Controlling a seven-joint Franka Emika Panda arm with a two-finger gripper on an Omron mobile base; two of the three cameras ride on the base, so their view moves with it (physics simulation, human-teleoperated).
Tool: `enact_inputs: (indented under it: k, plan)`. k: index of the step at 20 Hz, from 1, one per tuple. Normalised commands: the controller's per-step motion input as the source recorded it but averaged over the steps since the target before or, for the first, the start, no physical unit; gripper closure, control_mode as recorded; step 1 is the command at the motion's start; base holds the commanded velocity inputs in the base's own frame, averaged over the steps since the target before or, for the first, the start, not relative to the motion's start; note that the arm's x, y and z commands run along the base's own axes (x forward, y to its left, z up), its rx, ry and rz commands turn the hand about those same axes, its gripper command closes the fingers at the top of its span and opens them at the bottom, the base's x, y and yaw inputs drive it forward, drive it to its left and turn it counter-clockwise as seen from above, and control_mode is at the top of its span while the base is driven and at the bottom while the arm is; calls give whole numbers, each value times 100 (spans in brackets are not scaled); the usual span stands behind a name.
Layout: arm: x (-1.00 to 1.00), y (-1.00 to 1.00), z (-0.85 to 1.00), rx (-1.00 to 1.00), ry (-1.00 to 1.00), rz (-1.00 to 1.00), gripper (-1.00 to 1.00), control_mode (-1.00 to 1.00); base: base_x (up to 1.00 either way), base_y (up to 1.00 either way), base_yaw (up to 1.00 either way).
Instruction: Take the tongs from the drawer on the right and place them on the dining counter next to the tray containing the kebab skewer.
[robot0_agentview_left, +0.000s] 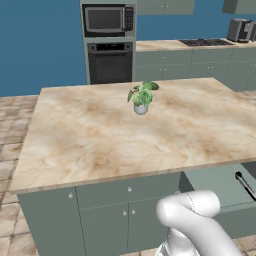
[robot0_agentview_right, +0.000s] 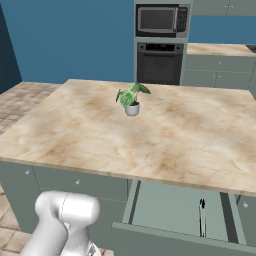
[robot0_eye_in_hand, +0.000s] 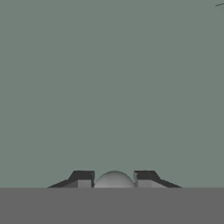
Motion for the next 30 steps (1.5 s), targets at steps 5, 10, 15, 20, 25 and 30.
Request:
enact_inputs:
  k: [5,10,15,20,25,30]
  plan:
    - [-45,-1,0,1,-2,0,100,-100,0,0,0]
    - [-31,0,0,0,0,0,100,-100,0,0,0]
    - [-20,0,0,1,0,0,100,-100,0,0,0]
    - [0,0,0,0,0,0,-100,-100,0,0,0]
    - [-6,0,0,0,0,0,-100,-100,0,0,0]
    - [-48,-14,2,2,-6,0,-100,-100,0,0,0]
